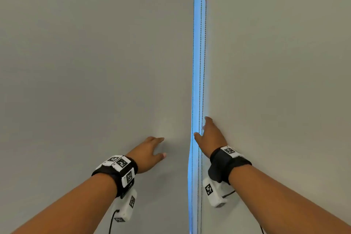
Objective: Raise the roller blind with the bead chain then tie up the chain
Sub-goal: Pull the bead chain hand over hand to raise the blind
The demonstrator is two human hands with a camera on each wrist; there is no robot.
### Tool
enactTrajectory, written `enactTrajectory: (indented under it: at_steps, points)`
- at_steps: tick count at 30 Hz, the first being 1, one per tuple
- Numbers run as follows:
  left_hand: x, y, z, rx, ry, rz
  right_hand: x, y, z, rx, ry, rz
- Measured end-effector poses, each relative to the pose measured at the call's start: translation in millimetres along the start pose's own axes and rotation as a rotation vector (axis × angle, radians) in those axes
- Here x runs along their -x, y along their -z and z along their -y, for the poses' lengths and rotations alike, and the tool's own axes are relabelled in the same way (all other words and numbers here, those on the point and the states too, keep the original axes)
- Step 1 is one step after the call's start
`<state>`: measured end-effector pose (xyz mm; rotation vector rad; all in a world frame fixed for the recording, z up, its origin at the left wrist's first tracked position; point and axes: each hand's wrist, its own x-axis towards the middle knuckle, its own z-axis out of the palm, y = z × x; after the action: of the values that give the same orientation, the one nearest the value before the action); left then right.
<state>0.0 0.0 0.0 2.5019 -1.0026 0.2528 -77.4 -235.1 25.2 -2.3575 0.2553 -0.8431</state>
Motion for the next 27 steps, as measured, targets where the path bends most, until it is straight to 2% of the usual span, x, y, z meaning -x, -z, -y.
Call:
enactTrajectory:
  at_steps: [4, 7, 11, 14, 16, 20, 24, 27]
  points:
    - [-17.4, 1.6, -2.0, -0.027, 0.027, 0.038, -9.1, -12.0, 2.2, -0.175, -0.083, -0.057]
    - [-32.5, 2.8, -4.5, 0.022, 0.032, 0.033, -17.2, -19.1, 4.6, -0.394, -0.149, -0.126]
    - [-48.4, 3.6, -6.8, 0.131, -0.001, 0.008, -19.2, -16.4, 4.6, -0.391, -0.083, -0.221]
    - [-58.0, 4.1, -15.8, 0.243, -0.045, -0.021, -9.4, -13.0, 4.2, -0.342, -0.012, -0.149]
    - [-63.0, 5.3, -25.0, 0.34, -0.081, -0.042, -3.8, -11.8, 2.6, -0.401, -0.002, -0.111]
    - [-72.6, 6.7, -47.7, 0.542, -0.193, -0.073, 8.5, -9.1, 5.8, -0.731, -0.106, -0.031]
    - [-82.4, 5.7, -76.1, 0.851, -0.245, -0.037, 24.1, -13.0, 9.6, -0.787, -0.221, -0.035]
    - [-85.4, 7.0, -100.8, 0.973, -0.297, -0.004, 31.0, -13.3, 15.1, -0.851, -0.245, -0.039]
